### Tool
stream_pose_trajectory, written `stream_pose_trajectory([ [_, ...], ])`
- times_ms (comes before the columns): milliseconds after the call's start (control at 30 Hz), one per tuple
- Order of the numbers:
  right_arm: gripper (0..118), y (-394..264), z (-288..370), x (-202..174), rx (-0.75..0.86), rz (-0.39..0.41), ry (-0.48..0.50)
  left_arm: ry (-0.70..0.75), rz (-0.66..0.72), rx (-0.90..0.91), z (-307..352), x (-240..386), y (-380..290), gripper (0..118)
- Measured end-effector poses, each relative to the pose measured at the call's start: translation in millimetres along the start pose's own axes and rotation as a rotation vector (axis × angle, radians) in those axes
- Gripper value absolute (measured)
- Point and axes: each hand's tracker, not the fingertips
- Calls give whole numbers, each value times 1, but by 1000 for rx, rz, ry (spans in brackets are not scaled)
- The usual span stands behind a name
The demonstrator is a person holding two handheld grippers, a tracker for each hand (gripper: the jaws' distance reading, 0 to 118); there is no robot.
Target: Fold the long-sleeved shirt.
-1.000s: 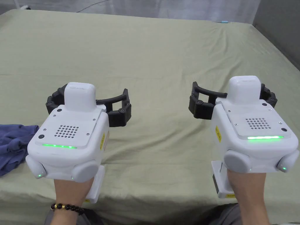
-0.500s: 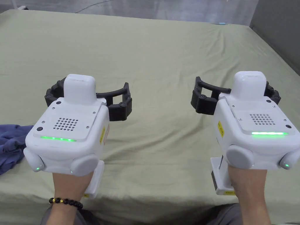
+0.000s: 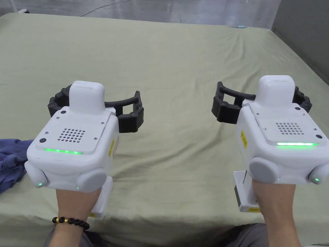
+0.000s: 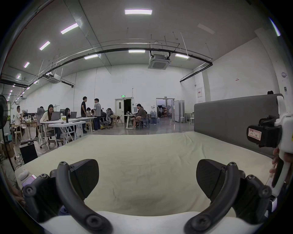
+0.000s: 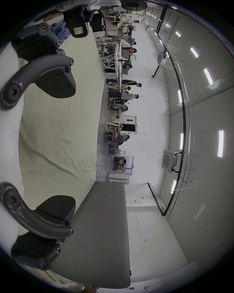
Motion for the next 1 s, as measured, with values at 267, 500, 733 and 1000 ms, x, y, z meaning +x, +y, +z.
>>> stream_pose_trajectory([
  [267, 118, 0, 1, -1, 2, 14, 5, -9, -9, 2, 0, 2, 1, 118],
  [500, 118, -1, 4, -1, 16, 9, 19, -8, 14, -4, 1, 0, -1, 118],
  [733, 118, -4, 4, -4, 8, 7, 16, -12, 15, -4, 3, -2, -4, 118],
  [1000, 118, -4, 5, -4, 7, -3, 12, -15, 19, -1, 5, 0, -4, 118],
])
